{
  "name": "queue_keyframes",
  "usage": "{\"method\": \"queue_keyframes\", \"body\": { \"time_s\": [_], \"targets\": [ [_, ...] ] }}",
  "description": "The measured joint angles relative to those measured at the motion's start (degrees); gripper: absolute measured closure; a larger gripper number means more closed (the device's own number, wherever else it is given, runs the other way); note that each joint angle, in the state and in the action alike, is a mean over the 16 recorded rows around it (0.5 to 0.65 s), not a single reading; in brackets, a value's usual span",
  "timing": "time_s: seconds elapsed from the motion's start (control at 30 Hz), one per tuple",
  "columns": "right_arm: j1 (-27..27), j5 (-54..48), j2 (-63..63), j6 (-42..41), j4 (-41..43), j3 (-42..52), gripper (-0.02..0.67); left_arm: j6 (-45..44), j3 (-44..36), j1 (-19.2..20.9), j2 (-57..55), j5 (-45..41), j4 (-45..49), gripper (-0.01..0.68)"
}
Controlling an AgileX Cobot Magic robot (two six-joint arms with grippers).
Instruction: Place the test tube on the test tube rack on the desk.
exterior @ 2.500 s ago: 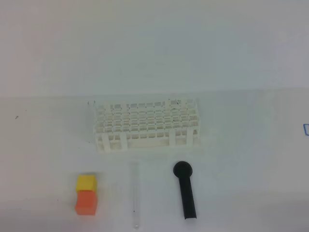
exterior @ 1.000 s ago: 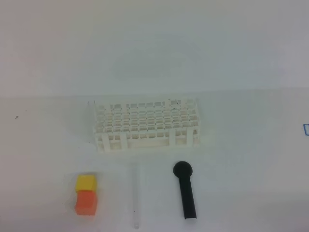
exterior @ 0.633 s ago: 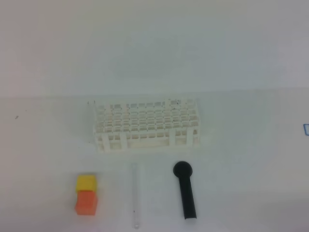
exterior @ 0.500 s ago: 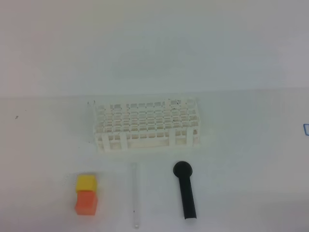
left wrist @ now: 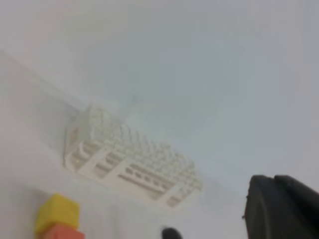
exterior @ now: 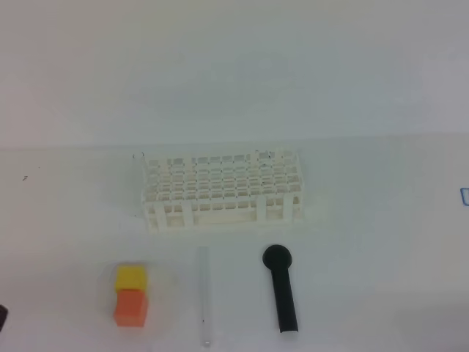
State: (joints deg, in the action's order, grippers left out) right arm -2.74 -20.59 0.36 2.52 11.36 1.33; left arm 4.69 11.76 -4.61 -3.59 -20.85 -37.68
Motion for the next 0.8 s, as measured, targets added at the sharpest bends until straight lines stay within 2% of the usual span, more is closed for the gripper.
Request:
{"method": "queue_keyframes", "body": {
  "time_s": [0.2, 0.47, 0.8],
  "targets": [
    [0.0, 0.0, 0.0, 0.0, 0.0, 0.0, 0.650, -7.7, 6.4, -2.2, -6.5, -5.2, 3.7, 0.667],
    [0.0, 0.0, 0.0, 0.0, 0.0, 0.0, 0.650, -11.3, 13.6, -5.4, -18.6, -9.1, 7.6, 0.670],
    [0.0, 0.0, 0.0, 0.0, 0.0, 0.0, 0.650, -15.4, 18.9, -9.4, -35.2, -11.3, 2.6, 0.673]
  ]
}}
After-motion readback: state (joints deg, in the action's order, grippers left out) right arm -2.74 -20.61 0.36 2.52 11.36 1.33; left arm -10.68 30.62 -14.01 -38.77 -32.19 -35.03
